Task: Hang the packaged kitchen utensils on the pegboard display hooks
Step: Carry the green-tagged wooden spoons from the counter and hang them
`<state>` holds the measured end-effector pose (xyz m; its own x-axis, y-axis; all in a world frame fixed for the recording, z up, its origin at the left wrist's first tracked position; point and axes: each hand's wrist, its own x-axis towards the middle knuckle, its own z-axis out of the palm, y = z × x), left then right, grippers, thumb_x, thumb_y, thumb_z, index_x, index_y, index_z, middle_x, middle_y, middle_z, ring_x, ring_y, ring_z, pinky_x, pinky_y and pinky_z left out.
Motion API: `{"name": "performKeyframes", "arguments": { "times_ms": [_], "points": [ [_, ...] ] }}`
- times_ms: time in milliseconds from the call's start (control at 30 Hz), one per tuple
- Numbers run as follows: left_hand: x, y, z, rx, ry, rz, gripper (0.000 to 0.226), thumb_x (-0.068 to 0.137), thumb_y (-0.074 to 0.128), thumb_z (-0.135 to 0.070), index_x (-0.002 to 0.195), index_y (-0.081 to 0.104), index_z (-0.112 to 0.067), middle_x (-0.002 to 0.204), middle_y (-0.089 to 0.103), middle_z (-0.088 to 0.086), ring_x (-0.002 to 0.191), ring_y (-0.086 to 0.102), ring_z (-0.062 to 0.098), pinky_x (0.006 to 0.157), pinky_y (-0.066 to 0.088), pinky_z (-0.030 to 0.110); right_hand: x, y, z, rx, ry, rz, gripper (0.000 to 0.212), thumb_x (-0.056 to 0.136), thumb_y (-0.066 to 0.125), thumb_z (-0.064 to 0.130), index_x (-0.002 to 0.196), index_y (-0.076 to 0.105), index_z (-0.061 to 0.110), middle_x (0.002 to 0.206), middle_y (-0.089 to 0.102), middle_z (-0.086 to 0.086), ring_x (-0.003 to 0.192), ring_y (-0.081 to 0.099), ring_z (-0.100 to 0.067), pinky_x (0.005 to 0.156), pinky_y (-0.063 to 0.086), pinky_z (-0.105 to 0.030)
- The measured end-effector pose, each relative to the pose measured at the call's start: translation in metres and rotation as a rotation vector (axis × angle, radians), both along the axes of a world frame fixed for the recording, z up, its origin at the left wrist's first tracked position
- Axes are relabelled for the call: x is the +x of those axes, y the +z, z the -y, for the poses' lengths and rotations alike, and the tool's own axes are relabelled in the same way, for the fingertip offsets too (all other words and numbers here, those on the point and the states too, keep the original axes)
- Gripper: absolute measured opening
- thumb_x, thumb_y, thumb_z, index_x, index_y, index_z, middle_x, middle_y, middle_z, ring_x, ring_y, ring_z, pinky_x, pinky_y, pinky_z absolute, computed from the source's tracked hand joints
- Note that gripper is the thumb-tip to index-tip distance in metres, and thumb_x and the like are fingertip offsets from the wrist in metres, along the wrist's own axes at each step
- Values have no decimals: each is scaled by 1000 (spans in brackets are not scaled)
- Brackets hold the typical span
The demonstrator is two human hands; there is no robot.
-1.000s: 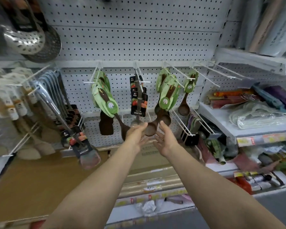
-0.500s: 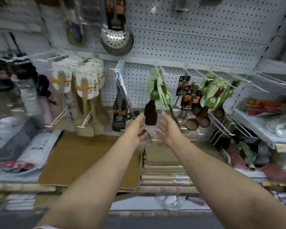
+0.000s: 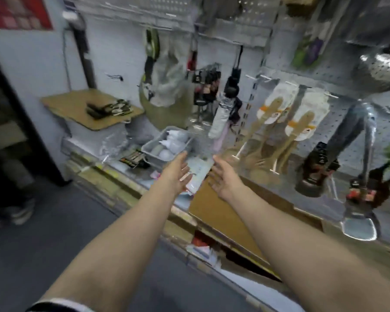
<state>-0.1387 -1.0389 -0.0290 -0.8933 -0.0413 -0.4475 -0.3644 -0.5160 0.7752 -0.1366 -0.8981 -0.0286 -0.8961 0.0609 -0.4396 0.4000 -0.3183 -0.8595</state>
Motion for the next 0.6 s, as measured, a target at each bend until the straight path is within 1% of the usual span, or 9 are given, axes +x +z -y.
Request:
{"name": "performKeyframes", "arguments": {
  "times_ms": [67,167,200,267,300,333,433,500,600],
  "points": [
    [-1,0,59,13,102,8,46,99,61,-36,139,56,-13,146,53,5,130,53,21,89,48,33,-15,-3,55,-14,73,20,32,91,73,37,117,63,20,125,63,-4,114,59,-20,90,49,-36],
    [1,-1,135,-6,236,17,42,99,61,-33,135,57,-12,135,58,3,111,57,17,78,50,29,-33,-4,134,-17,174,40,31,92,72,34,118,62,21,120,65,-3,104,61,-18,91,52,-36],
    [0,-4,158,-12,262,30,41,99,62,-34,134,57,-13,137,57,3,111,57,17,79,51,30,-38,-7,157,-16,203,43,28,93,71,33,117,62,21,113,65,-2,97,61,-16,85,53,-34],
    [-7,-12,200,-37,303,55,41,97,64,-35,132,57,-14,141,55,4,116,56,17,92,50,33,-44,-12,199,-5,270,65,15,96,67,30,107,64,21,97,62,0,82,57,-12,67,48,-28],
    [-13,-18,219,-43,325,67,46,95,67,-36,135,57,-13,142,55,4,118,55,17,92,51,34,-46,-16,217,-10,293,91,9,97,66,29,100,64,21,92,61,-1,78,55,-11,65,46,-27],
    [-19,-23,235,-37,347,82,52,94,68,-36,139,56,-14,143,55,5,121,55,17,87,52,32,-52,-24,232,-9,314,112,8,97,65,29,93,63,22,93,60,-1,77,54,-11,66,46,-27],
    [-45,-38,278,-9,383,105,56,94,68,-38,143,53,-15,143,55,5,126,55,18,70,50,27,-81,-43,274,-11,344,158,11,93,69,33,94,63,23,109,61,-2,87,56,-11,71,47,-31],
    [-72,-47,308,0,394,110,56,95,67,-39,143,52,-14,143,56,4,125,56,17,72,50,27,-116,-51,304,-21,327,163,18,93,70,34,101,65,20,113,63,-3,93,58,-14,76,50,-33],
    [-120,-56,356,-4,393,122,54,97,65,-38,142,52,-12,144,56,5,129,55,18,85,50,30,-176,-62,348,-24,306,176,35,91,73,37,118,61,17,126,61,-2,113,58,-17,90,50,-37]
  ]
}}
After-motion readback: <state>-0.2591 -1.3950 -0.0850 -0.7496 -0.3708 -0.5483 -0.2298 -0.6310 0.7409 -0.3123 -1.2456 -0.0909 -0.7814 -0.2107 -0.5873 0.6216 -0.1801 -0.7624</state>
